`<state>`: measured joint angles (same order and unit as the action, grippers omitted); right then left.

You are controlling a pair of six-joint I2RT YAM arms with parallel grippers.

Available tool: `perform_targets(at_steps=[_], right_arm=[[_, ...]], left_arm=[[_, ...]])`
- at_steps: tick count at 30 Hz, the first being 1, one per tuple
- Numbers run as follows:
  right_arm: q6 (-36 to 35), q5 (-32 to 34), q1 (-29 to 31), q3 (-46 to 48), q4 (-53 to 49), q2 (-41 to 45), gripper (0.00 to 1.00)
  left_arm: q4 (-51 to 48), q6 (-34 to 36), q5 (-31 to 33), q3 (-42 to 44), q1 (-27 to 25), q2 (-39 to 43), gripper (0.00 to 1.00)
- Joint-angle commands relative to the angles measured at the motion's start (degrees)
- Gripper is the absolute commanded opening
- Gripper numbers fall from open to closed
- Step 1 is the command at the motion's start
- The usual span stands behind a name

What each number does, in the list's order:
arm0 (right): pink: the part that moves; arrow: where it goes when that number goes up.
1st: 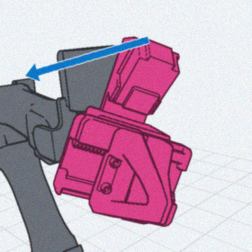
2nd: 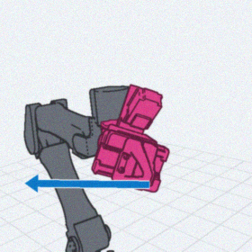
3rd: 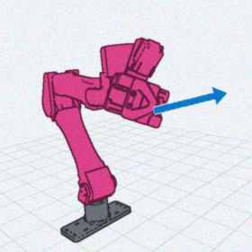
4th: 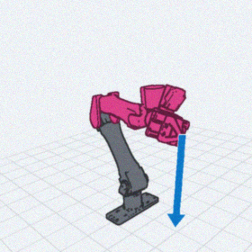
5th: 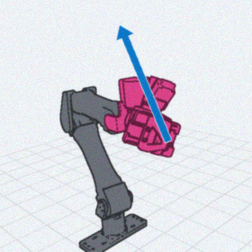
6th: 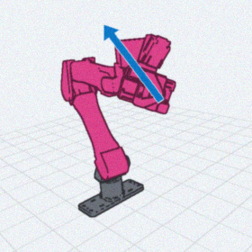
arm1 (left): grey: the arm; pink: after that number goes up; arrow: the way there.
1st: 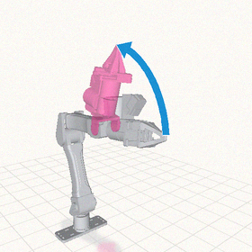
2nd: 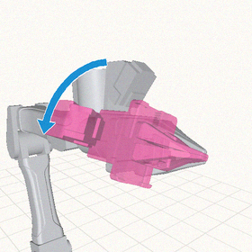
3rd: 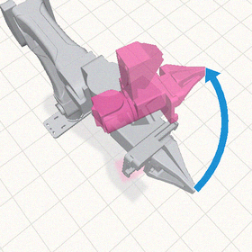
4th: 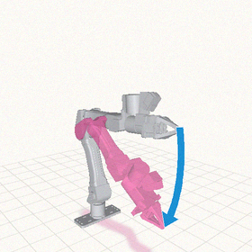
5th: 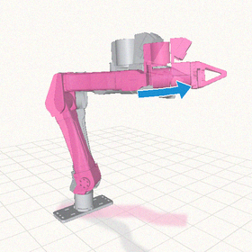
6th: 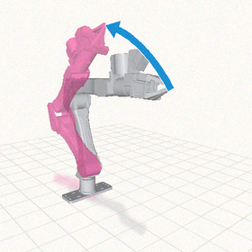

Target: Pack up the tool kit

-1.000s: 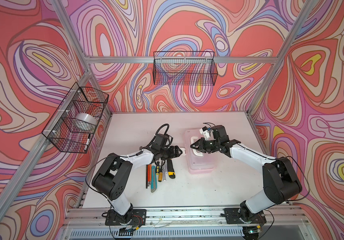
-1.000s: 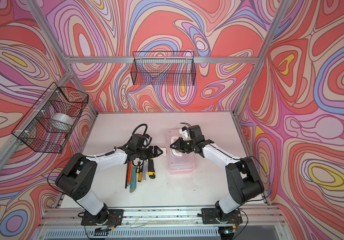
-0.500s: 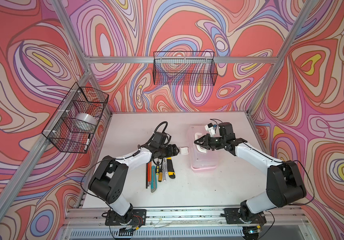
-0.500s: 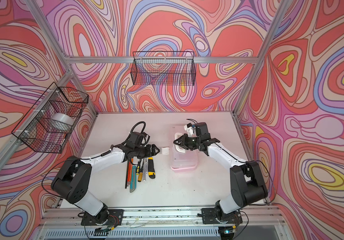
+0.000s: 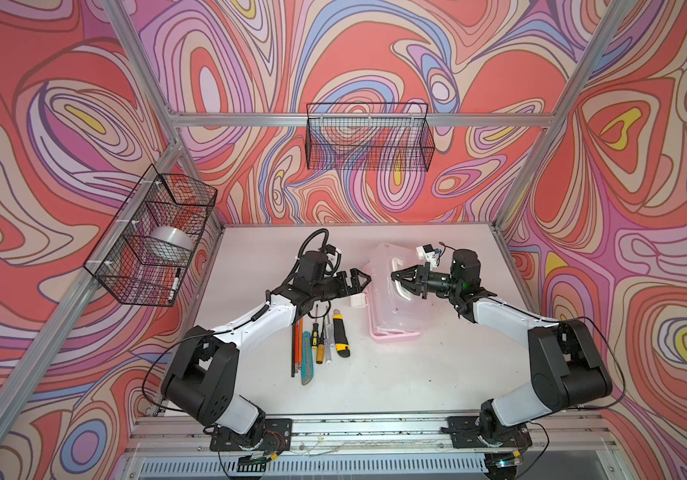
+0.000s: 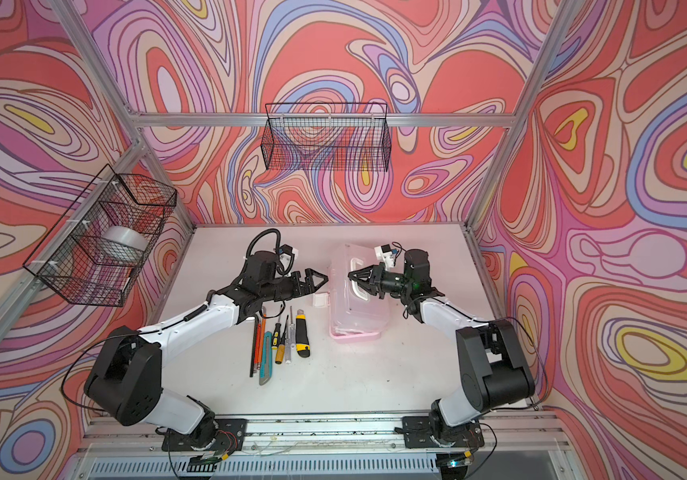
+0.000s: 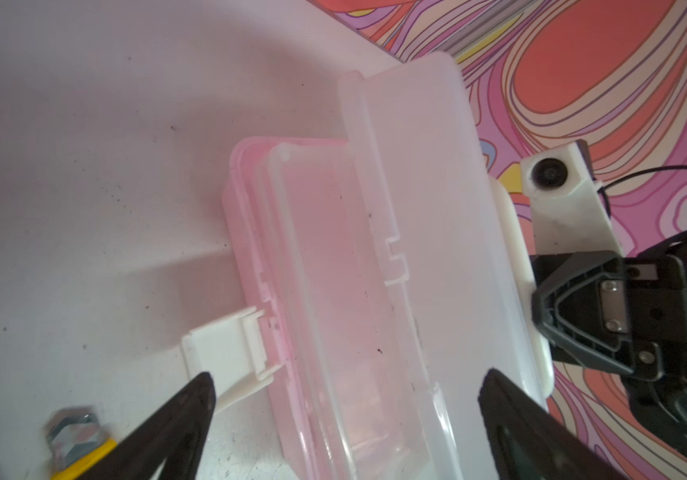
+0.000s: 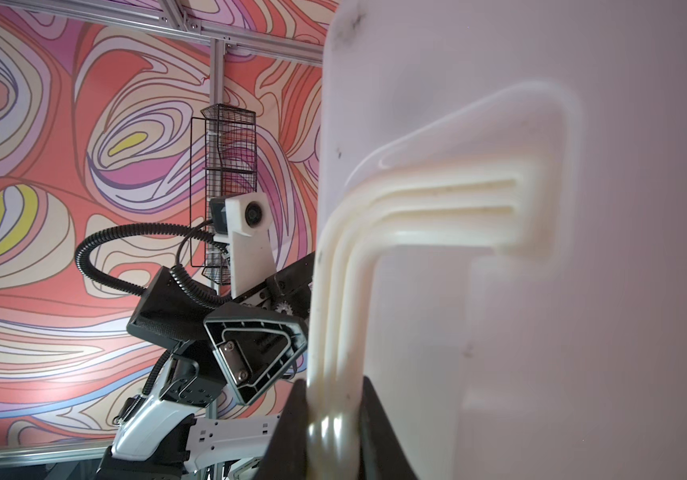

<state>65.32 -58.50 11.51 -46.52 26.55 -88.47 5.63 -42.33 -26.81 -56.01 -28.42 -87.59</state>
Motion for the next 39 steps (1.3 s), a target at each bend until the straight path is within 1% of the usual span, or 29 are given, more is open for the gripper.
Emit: perform_targets(at_steps=[1,3,7,9,12,25,28,30,36,39], right_arm=[[4.36,-3.88,0.17,0.92,12.85,-0.89,0.0],[6.7,-4.46,0.22,1.96,16.65,-1.51,0.0],[14.17,-5.35,0.1,4.25,27.58,-4.19,0.0],[15.48,-5.44,0.14,5.07,30.17,-5.11,0.0],[15.97,-5.31,0.18,5.98,31.71,-5.71,0.0],[15.13,-5.57,0.19,6.83,31.62,-6.37,0.0],[14.44,-5.64,0.14,7.06,30.84,-6.32,0.0],[12.86,-5.62,0.21,7.06,28.42,-6.0,0.0],[4.42,-4.27,0.16,6.01,16.07,-3.46,0.0],[0.87,-3.77,0.13,4.93,10.52,-1.86,0.03]], left_arm=[[5.05,-3.07,-3.43,-1.48,0.12,-2.16,1.0],[7.88,-4.61,-4.67,-1.42,0.12,-3.1,1.0],[12.13,-7.42,-7.17,-2.41,0.08,-5.75,0.99],[13.73,-8.03,-7.79,-2.81,0.04,-6.51,0.99],[13.37,-7.87,-7.99,-4.03,-0.19,-7.1,0.98],[14.91,-8.87,-9.31,-8.26,-1.45,-11.16,0.96],[16.17,-9.59,-9.9,-8.78,-1.57,-12.28,0.96],[16.9,-9.97,-10.15,-9.15,-1.64,-12.73,0.96],[17.3,-10.4,-10.85,-10.23,-1.9,-13.3,0.96],[16.95,-10.24,-11.04,-11.09,-2.07,-13.39,0.96]])
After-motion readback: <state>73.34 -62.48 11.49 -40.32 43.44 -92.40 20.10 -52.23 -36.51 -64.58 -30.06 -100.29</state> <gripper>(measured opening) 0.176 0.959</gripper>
